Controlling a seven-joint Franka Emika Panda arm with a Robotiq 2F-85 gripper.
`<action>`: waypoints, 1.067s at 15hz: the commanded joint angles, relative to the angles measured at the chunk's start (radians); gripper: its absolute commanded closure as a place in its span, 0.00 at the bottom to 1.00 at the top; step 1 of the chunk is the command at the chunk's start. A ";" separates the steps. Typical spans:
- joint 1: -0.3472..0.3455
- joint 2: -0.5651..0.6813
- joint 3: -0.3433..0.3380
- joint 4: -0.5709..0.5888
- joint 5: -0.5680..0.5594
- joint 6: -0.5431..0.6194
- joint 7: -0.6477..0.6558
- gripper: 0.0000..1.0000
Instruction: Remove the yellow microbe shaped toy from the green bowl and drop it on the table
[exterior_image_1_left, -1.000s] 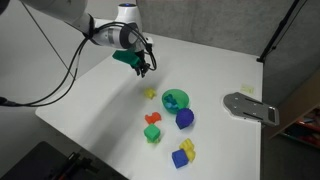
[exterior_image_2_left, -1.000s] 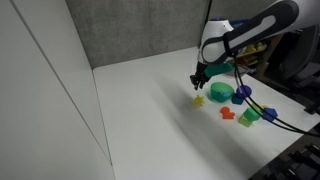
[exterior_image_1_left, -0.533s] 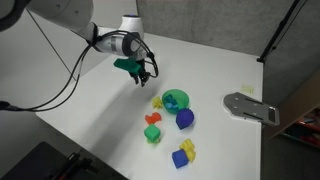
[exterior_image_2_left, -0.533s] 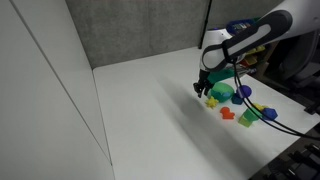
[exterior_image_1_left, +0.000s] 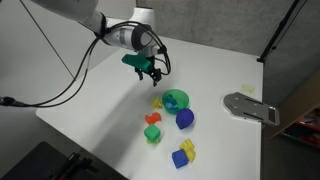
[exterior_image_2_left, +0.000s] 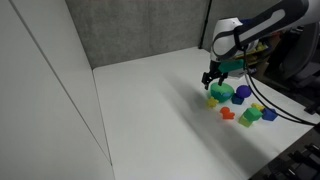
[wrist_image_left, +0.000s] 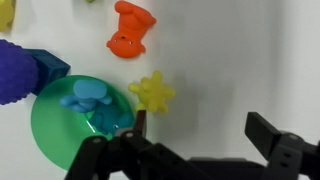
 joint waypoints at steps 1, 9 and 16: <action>-0.029 -0.135 -0.009 -0.120 -0.007 -0.045 -0.045 0.00; -0.075 -0.433 -0.048 -0.347 -0.033 -0.117 -0.094 0.00; -0.105 -0.708 -0.054 -0.414 -0.023 -0.281 -0.151 0.00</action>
